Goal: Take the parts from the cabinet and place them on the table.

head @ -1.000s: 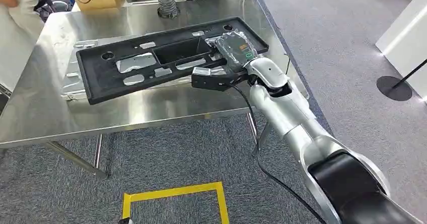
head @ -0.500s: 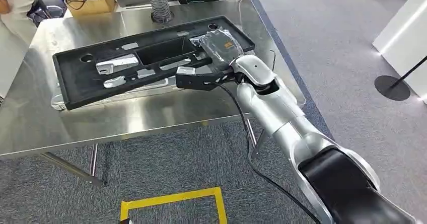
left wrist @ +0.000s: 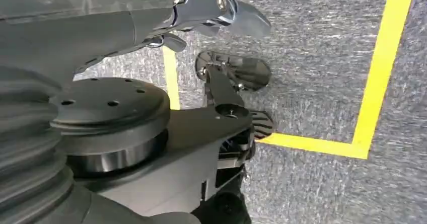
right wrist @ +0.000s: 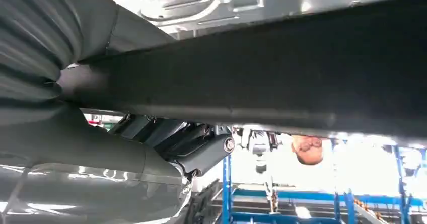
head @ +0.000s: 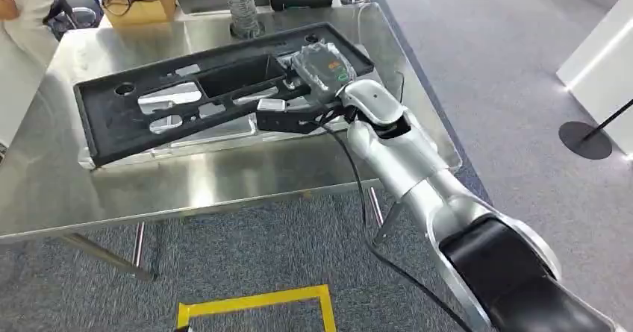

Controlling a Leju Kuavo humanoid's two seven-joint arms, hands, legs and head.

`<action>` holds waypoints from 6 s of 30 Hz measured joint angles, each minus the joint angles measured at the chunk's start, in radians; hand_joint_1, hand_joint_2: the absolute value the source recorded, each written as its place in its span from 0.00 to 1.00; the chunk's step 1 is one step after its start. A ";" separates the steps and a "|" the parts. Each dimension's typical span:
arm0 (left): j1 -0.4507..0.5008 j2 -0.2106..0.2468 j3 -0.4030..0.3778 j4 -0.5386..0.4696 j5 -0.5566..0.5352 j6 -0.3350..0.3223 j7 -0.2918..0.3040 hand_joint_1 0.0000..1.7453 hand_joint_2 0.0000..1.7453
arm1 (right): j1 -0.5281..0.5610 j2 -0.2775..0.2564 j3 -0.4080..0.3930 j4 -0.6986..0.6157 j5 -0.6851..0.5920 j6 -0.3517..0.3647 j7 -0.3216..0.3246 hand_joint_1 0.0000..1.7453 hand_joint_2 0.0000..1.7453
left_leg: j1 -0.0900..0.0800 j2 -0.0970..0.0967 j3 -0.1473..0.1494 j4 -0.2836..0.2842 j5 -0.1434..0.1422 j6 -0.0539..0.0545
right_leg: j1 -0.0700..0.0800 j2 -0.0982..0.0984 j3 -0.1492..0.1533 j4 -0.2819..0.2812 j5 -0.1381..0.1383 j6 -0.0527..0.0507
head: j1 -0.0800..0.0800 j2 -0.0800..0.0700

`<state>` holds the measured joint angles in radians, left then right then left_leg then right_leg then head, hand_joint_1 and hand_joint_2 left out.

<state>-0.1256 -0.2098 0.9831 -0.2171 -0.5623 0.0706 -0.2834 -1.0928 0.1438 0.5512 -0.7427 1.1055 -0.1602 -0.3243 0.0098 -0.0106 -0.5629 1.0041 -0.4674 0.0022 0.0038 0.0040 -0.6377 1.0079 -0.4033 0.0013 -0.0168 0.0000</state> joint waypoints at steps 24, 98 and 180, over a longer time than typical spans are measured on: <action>-0.004 0.002 0.000 0.000 -0.006 0.000 0.005 0.00 1.00 | -0.014 0.001 0.008 0.022 -0.002 0.003 0.000 1.00 1.00 | 0.008 0.004 -0.031 -0.004 0.033 0.017 | -0.011 0.001 -0.123 0.315 -0.166 0.031 | 0.000 0.000; -0.001 0.004 0.000 0.001 -0.011 0.018 0.033 0.00 1.00 | 0.036 -0.012 0.017 0.035 0.000 -0.019 0.023 1.00 1.00 | 0.005 0.004 -0.121 0.195 -0.079 -0.036 | -0.015 0.000 0.026 -0.010 -0.019 -0.021 | 0.005 0.000; 0.015 0.005 0.021 0.001 0.015 0.014 -0.037 0.00 0.00 | 0.154 0.031 -0.072 0.348 0.039 -0.107 0.029 0.00 1.00 | 0.006 0.003 -0.033 0.008 0.033 0.010 | -0.016 0.001 -0.016 0.115 -0.056 0.019 | 0.010 0.000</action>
<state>-0.1106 -0.2045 1.0044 -0.2159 -0.5474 0.0851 -0.3201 -0.9391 0.1743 0.4791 -0.3944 1.1444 -0.2674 -0.2956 0.0156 -0.0080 -0.5963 1.0125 -0.4346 0.0120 -0.0125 0.0047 -0.6535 1.1231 -0.4595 0.0206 -0.0065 0.0000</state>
